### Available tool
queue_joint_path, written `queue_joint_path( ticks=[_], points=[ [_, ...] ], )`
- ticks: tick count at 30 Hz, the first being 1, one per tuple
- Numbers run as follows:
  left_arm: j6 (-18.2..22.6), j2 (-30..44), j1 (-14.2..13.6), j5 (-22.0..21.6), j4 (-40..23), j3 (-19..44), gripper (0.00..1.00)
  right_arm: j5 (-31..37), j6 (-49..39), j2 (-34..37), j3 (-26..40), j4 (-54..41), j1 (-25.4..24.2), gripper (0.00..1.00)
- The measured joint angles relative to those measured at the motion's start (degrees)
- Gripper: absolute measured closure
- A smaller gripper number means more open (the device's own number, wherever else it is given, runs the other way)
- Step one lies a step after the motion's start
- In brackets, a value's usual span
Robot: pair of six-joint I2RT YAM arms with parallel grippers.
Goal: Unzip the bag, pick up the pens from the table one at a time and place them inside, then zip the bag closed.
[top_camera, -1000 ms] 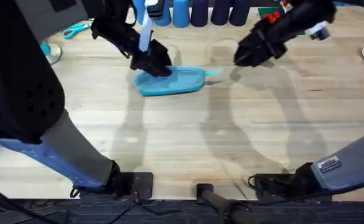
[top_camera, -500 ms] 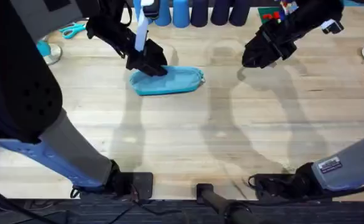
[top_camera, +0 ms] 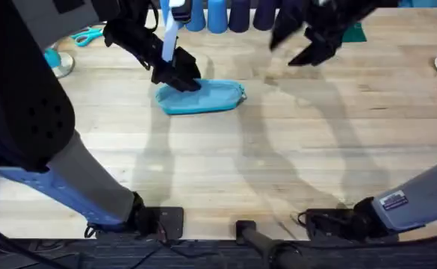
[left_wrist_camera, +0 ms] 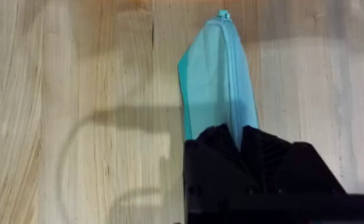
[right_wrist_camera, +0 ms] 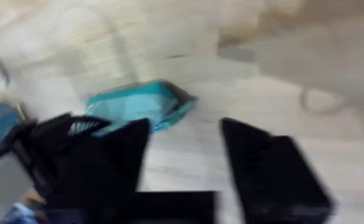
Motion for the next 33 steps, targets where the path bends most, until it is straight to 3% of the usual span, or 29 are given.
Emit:
queue_joint_path(
  ticks=[2, 4, 9, 15, 21, 33],
  points=[
    [0.00, 0.00, 0.00, 0.02, 0.00, 0.00, 0.959, 0.15, -4.30, 0.00, 2.94, 0.13, 1.49, 0.099],
    [0.00, 0.01, 0.00, 0.02, 0.00, 0.00, 0.959, 0.17, -9.06, 0.00, 5.31, -0.15, 3.21, 0.013],
    [0.00, 0.00, 0.00, 0.01, 0.00, 0.00, 0.959, 2.49, -19.26, 0.00, 9.28, -3.53, 8.06, 0.006],
    [0.00, 0.00, 0.00, 0.02, 0.00, 0.00, 0.959, 12.70, -27.99, 0.00, 11.66, -11.89, 13.39, 0.006],
    [0.00, 0.02, 0.00, 0.00, 0.00, 0.00, 0.959, 18.85, -31.00, 0.00, 11.94, -16.62, 16.52, 0.005],
    [0.00, 0.00, 0.00, 0.00, 0.00, 0.00, 0.959, 20.75, -31.83, 0.00, 11.94, -18.60, 18.08, 0.005]
  ],
)
